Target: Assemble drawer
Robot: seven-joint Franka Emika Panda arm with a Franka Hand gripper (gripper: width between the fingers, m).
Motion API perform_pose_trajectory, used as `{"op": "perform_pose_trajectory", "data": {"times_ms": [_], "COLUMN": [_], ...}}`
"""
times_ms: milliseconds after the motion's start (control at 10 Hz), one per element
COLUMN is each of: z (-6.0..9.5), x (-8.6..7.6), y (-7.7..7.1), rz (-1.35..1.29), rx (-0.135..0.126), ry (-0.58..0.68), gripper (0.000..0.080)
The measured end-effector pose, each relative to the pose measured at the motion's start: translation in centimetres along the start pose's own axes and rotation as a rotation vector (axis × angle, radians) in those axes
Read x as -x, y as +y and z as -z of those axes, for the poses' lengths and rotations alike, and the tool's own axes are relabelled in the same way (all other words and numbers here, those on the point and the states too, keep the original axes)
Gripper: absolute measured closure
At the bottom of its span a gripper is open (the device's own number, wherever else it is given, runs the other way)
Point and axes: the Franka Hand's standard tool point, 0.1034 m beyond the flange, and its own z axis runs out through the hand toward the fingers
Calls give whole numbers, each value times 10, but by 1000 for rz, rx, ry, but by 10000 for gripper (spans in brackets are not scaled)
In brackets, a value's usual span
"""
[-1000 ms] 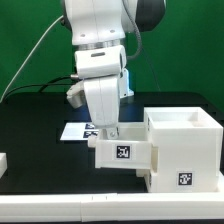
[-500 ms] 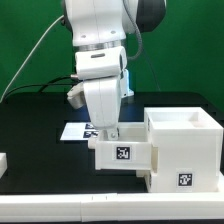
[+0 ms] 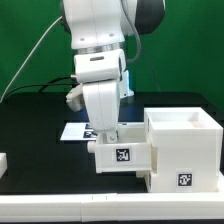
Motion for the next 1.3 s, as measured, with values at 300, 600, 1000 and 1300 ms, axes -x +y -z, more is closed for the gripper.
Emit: {"op": "perform_pose_trajectory", "data": {"times_ms": [300,600,1000,1300], "z": [2,2,1,5], "x": [-1,4,1,-5], "y": [2,-5,-6,6], "rz": [-51,-56,-62,-68], "rx": [7,55,48,74], "ry": [-4,-2,-2,-13], "gripper": [761,761,761,761]}}
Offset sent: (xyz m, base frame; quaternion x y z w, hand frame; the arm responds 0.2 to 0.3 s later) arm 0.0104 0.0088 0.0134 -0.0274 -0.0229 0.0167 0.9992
